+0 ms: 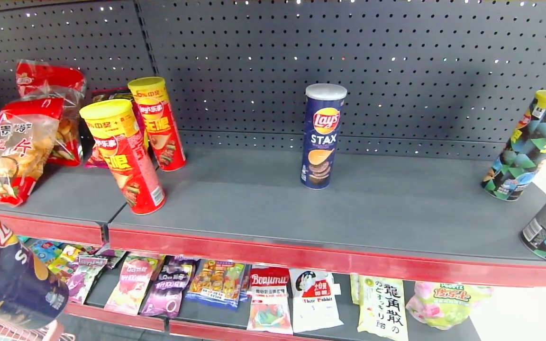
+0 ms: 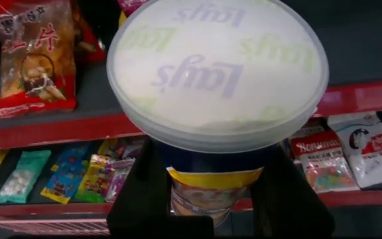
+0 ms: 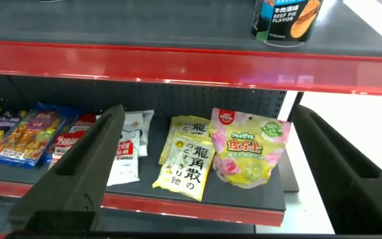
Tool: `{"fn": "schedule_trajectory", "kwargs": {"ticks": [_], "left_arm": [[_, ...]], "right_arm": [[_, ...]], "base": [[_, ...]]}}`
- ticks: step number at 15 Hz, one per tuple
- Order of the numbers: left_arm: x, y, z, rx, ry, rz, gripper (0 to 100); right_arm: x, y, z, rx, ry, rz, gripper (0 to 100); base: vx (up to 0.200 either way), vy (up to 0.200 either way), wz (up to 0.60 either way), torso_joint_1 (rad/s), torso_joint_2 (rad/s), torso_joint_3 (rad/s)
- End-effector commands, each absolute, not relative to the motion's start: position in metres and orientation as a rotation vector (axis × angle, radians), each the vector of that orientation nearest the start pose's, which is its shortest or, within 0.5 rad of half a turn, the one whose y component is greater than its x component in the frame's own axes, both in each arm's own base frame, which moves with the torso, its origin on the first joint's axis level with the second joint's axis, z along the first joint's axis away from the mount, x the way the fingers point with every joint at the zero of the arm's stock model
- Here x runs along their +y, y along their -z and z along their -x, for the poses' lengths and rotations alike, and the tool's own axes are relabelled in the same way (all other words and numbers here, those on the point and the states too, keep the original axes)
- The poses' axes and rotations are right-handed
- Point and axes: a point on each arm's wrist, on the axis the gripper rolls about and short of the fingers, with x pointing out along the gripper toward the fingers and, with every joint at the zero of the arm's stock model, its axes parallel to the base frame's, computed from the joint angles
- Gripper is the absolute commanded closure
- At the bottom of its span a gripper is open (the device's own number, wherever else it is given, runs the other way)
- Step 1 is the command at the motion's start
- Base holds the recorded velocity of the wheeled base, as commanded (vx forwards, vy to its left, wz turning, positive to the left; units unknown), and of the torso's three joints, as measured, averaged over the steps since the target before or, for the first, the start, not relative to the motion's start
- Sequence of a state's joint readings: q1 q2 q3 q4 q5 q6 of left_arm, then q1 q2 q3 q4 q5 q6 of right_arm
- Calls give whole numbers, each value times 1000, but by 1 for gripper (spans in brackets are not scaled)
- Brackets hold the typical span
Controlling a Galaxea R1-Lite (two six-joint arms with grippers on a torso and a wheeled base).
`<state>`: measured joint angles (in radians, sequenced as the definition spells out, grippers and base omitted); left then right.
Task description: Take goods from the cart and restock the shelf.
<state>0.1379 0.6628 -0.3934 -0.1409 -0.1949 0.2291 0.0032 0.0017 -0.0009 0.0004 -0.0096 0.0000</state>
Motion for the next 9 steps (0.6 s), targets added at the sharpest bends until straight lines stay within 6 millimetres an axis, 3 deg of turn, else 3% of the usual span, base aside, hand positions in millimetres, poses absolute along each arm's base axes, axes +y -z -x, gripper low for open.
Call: {"fn": "schedule_trajectory", "kwargs": {"ticks": [1,6,7,8,9], "left_arm": [[-2,-200,-34,75,154,-201,100],[-4,-206,-25,55,185,-69,100],[-4,-208,-25,50,186,-48,100],[-4,-206,-24,54,187,-37,100],[-4,-203,-24,61,192,-33,100]], "right_arm": [[0,-76,23,2,6,0,0],[2,-81,24,-32,-107,49,0],[3,-132,24,-66,-168,21,0],[4,-169,12,-41,-182,-35,0],[4,-194,6,-47,-195,-49,0]], "base": [[0,0,0,0,0,0],[0,0,0,0,0,0],[0,0,0,0,0,0],[0,0,0,0,0,0],[0,0,0,0,0,0]]}}
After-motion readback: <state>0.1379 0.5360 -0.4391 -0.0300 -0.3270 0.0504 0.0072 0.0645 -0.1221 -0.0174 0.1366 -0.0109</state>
